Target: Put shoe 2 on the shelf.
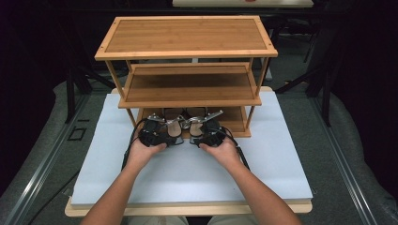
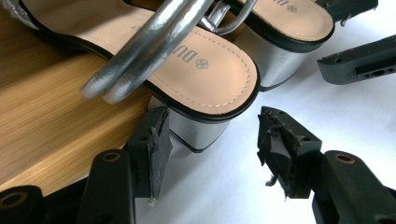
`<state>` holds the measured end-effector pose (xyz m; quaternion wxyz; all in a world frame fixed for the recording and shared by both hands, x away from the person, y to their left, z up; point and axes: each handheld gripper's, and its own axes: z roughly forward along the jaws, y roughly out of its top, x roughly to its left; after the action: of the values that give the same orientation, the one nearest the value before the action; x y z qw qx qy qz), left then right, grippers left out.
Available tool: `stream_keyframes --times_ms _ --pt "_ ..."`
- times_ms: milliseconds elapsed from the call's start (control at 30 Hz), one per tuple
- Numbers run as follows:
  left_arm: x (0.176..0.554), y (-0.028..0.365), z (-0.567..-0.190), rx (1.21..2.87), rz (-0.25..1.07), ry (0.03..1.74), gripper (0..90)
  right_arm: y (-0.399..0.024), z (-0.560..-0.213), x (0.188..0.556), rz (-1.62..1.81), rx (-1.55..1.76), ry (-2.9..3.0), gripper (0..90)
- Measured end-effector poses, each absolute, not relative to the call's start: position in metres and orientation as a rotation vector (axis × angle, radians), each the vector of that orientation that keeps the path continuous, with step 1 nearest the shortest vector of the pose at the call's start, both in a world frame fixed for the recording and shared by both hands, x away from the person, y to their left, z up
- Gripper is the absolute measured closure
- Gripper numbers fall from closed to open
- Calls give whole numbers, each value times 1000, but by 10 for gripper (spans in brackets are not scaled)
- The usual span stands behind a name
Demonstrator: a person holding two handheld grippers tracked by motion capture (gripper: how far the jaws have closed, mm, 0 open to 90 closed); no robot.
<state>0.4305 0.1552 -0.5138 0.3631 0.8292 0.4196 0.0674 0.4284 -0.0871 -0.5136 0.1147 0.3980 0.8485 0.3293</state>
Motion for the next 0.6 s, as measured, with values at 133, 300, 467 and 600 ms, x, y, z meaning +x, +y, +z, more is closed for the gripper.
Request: stream_keyframes --times_ms 133,300,467,600 --pt "428 156 -511 2135 167 1074 440 -89 -511 425 956 1159 2496 461" --pt "422 158 -504 2145 176 1064 441 -93 -503 418 970 1135 2502 465" --pt "414 164 -497 2152 188 1059 440 -97 -497 409 932 1122 2501 452" --pt "409 169 -494 2160 181 1064 440 -102 -492 403 916 1121 2517 449"
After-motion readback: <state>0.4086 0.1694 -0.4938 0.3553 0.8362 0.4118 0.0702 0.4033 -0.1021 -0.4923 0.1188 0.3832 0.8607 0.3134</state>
